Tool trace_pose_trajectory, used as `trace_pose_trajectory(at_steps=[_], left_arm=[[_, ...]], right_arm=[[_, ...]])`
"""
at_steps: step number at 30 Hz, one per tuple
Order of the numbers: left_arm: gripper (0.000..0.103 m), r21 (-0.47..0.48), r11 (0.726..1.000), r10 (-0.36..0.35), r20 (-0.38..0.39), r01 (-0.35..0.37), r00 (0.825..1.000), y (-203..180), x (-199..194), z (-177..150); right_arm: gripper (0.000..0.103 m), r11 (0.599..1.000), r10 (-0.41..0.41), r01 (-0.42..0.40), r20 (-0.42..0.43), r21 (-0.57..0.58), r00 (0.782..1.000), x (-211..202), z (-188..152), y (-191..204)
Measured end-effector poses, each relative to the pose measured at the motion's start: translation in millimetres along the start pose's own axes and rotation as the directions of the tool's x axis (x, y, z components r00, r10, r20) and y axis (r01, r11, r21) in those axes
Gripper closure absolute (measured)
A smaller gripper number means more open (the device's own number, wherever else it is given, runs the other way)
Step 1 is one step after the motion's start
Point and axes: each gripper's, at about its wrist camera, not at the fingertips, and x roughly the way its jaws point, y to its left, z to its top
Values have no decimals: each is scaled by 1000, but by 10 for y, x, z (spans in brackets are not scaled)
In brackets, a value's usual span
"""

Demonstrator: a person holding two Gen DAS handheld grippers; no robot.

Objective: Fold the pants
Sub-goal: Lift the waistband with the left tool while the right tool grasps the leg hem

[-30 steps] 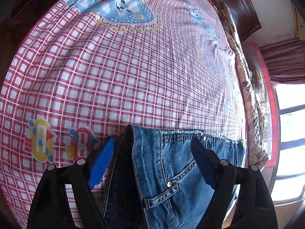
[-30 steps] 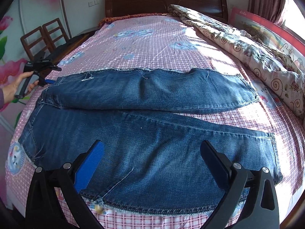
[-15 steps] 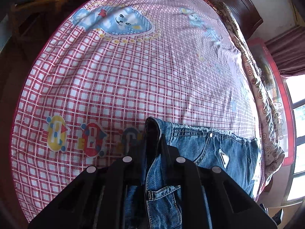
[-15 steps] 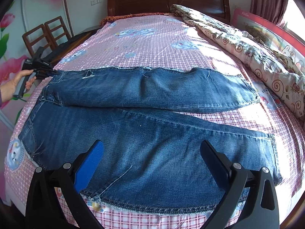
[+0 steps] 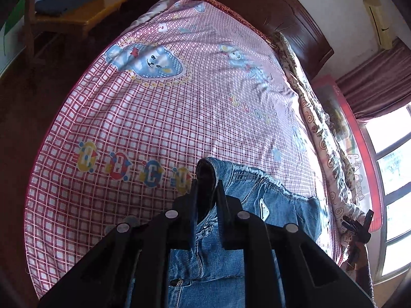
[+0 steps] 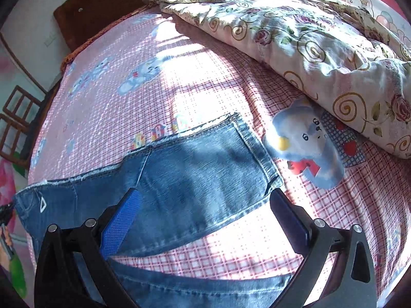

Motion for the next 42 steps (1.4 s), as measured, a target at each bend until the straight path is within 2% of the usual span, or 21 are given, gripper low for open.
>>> trace_pose_trajectory(at_steps=[2, 4, 7, 8, 15, 22, 23, 24, 25, 26, 29, 32, 42], left_arm=[[91, -1, 1000, 21, -3, -21, 1000, -17, 61, -3], [91, -22, 999, 23, 3, -23, 1000, -7, 115, -5], [91, -34, 999, 34, 3, -34, 999, -5, 181, -33], [91, -40, 999, 34, 2, -34, 999, 2, 197, -36], [91, -34, 998, 56, -10, -57, 998, -21, 247, -12], [91, -40, 998, 51, -12, -52, 999, -2, 272, -13], [91, -41, 998, 54, -12, -54, 998, -1, 280, -14], [91, -41, 998, 55, -10, -55, 998, -2, 283, -13], [91, -41, 998, 57, -4, -57, 998, -6, 276, -13], [91, -42, 998, 56, 6, -56, 998, -7, 266, -15], [91, -42, 998, 56, 21, -55, 998, -15, 235, -31], [91, -43, 998, 47, 43, -45, 998, -33, 156, -45], [91, -49, 999, -7, 132, 13, 991, -89, -244, -150]], right_arm=[[4, 999, 24, -22, -32, 49, 999, 200, 304, -130], [13, 991, 111, -104, -76, 86, 991, 397, 492, -142], [27, 999, 45, -47, -109, -17, 993, 648, 648, 21], [37, 998, 42, -47, -125, -31, 991, 743, 690, 38], [38, 1000, 14, -13, -157, 3, 988, 1169, 811, -161], [38, 997, -43, 33, -165, -65, 985, 1327, 821, -162], [52, 994, -66, 50, -169, -97, 983, 1328, 816, -132], [80, 987, -115, 93, -164, -134, 980, 1315, 822, -112], [86, 985, -123, 101, -157, -140, 980, 1278, 834, -131], [89, 989, -95, 76, -154, -126, 983, 1228, 843, -154], [90, 976, -136, 111, -127, -188, 983, 1113, 812, -77], [90, 966, -152, 135, -63, -221, 986, 925, 771, -3], [91, 955, -122, 145, 102, -258, 987, 142, 576, 85]])
